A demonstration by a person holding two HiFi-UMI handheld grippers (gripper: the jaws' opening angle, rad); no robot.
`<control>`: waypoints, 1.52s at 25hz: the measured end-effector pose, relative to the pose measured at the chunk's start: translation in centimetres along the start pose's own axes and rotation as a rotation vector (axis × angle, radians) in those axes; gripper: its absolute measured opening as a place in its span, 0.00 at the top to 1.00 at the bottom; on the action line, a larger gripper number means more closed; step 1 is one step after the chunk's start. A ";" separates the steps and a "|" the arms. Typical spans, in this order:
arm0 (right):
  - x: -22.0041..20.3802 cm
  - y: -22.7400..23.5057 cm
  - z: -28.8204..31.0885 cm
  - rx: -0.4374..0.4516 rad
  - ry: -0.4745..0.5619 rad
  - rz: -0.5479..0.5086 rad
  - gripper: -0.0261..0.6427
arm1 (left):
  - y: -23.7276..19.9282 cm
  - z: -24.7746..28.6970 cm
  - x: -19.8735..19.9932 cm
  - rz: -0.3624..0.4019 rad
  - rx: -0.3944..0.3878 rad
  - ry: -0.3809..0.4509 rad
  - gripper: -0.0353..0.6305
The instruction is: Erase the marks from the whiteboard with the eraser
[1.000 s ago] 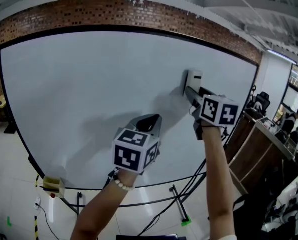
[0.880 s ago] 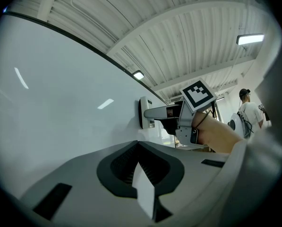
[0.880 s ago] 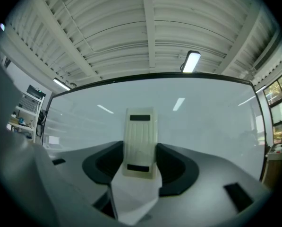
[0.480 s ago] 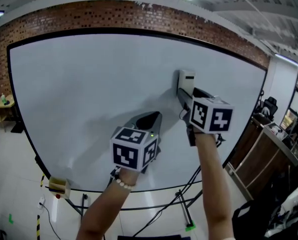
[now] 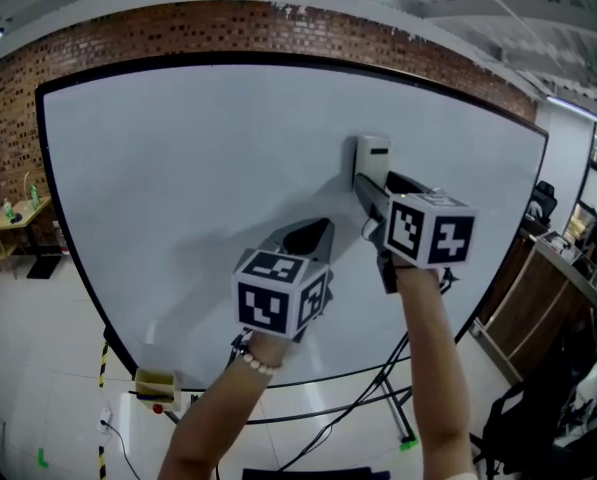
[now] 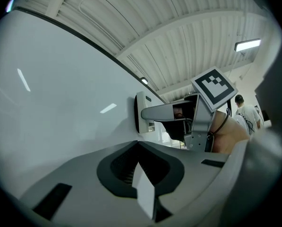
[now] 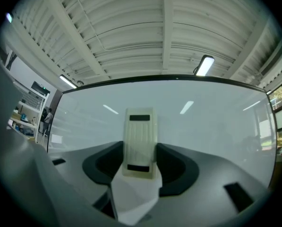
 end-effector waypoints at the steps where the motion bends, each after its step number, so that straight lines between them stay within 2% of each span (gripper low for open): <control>1: 0.0 -1.2 -0.1 -0.002 -0.001 0.000 0.60 | -0.5 -0.9 0.1 0.001 -0.005 -0.002 0.97; 15: 0.7 -18.8 -1.2 -0.022 -0.016 -0.049 0.60 | -6.7 -16.8 1.5 -0.027 0.004 0.012 0.97; 24: 1.3 -29.3 -1.9 -0.023 -0.027 -0.051 0.60 | -10.3 -27.4 2.5 -0.028 0.087 0.000 0.97; 32: 1.5 -36.5 -2.5 0.002 -0.027 -0.024 0.60 | -12.4 -33.7 2.7 -0.036 0.112 -0.003 0.97; 38: 1.6 -42.2 -2.8 0.030 -0.018 -0.019 0.60 | -14.6 -37.6 2.9 -0.050 0.155 0.028 0.97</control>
Point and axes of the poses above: the fingertips, and each gripper's own axes: z forward along the fingers, y to its right, x out of its top, the point moved 8 cm from there along -z, backward along the fingers, and after that the axes turned 15 degrees about -x, right-handed, at the moved point
